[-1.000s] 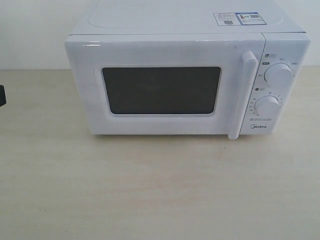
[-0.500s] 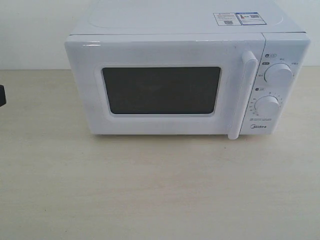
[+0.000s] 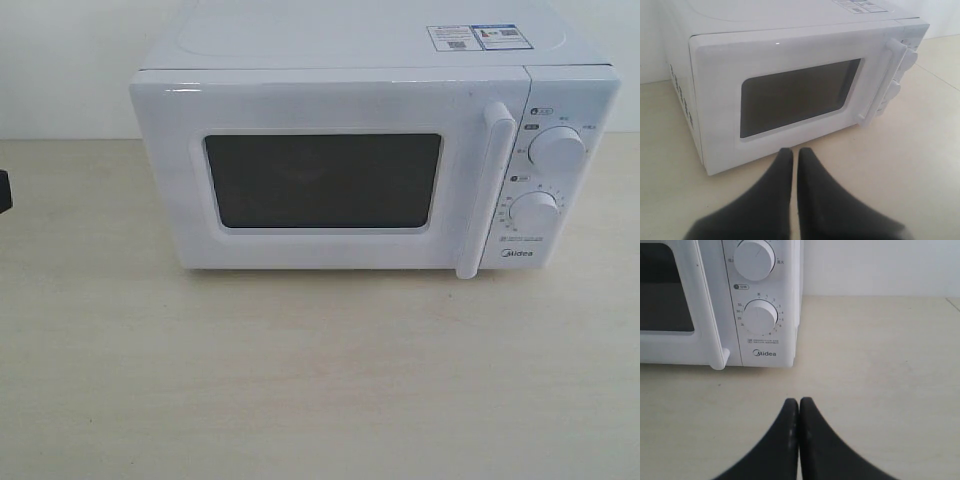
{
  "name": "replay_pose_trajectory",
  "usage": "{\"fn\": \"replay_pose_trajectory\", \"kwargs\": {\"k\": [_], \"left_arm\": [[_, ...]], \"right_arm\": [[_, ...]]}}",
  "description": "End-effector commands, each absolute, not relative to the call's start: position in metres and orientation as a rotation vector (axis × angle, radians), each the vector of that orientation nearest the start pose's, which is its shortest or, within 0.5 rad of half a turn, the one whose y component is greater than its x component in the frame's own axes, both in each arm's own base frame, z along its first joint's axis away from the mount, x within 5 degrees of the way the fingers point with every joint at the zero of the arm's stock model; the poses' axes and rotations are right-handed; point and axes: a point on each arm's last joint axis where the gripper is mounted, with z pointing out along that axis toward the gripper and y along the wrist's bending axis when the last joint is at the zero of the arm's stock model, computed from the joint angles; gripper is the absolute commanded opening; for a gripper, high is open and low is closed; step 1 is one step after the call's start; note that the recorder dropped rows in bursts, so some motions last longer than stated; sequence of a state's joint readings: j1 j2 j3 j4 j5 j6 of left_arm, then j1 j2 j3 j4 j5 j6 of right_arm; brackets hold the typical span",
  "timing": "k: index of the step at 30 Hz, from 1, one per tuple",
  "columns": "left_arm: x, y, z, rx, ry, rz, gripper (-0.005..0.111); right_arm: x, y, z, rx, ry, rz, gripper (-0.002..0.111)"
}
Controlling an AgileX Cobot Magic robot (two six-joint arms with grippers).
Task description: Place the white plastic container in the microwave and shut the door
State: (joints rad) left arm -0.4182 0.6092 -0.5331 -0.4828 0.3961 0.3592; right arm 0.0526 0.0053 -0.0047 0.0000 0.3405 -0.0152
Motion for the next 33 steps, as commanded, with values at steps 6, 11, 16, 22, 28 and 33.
{"fn": "replay_pose_trajectory", "kwargs": {"k": [6, 11, 16, 22, 28, 33], "left_arm": [[0.107, -0.065, 0.311, 0.438, 1.882, -0.502, 0.004], [0.107, -0.065, 0.311, 0.438, 1.882, -0.502, 0.004], [0.104, -0.063, 0.314, 0.465, 1.847, -0.473, 0.004], [0.093, -0.048, 0.323, 0.478, 1.719, -0.332, 0.004], [0.071, -0.027, 0.312, 0.318, 1.615, -0.215, 0.004], [0.054, -0.017, 0.289, 0.227, 1.577, -0.139, 0.004]], "right_arm": [[0.054, 0.002, 0.184, -0.064, 1.811, 0.017, 0.0], [0.054, 0.002, 0.184, -0.063, 1.811, 0.018, 0.0], [0.054, 0.002, 0.184, -0.063, 1.811, 0.018, 0.0], [0.054, 0.002, 0.184, -0.063, 1.811, 0.018, 0.0], [0.054, 0.002, 0.184, -0.063, 1.811, 0.018, 0.0], [0.054, 0.002, 0.184, -0.063, 1.811, 0.018, 0.0]]}}
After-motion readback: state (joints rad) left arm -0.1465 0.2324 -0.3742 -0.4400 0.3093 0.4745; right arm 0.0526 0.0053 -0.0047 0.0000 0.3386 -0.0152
